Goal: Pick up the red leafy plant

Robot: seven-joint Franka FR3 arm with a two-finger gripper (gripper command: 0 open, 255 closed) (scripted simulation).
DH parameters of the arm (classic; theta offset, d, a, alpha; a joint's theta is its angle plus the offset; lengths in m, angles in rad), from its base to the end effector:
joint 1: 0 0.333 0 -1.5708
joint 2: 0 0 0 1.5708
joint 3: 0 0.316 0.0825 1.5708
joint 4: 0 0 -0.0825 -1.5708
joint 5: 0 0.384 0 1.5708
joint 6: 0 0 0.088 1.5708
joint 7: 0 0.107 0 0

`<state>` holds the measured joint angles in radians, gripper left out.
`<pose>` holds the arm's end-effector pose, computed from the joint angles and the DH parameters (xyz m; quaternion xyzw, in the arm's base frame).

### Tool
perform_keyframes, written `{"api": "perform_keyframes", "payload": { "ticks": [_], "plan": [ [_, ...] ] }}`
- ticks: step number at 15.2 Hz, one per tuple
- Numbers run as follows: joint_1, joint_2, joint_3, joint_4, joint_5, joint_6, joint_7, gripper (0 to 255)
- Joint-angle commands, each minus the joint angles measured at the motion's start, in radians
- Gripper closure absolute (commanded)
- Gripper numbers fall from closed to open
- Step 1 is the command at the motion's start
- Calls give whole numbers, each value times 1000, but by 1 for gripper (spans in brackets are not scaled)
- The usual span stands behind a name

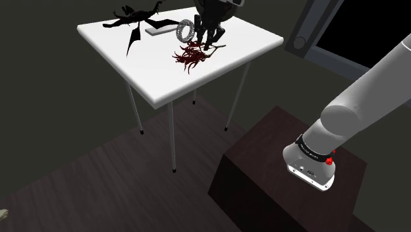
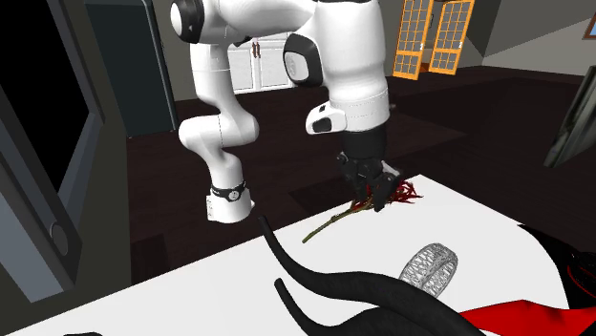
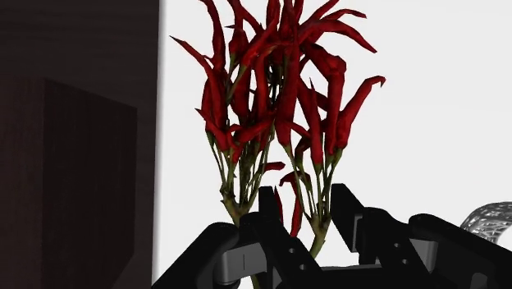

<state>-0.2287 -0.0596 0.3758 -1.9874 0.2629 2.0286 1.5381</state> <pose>0.5432 0.0988 0.4980 -0.7279 0.6752 0.0494 0.1090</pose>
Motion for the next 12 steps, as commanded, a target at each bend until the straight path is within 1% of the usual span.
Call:
{"api": "perform_keyframes", "payload": {
  "ticks": [1, 10, 12],
  "plan": [
    [-2, -7, -2, 19, 0, -26, 3, 255],
    [-6, -17, -7, 128, -8, -143, 25, 255],
    [-6, -17, -7, 130, -8, -145, 25, 255]
  ]
}}
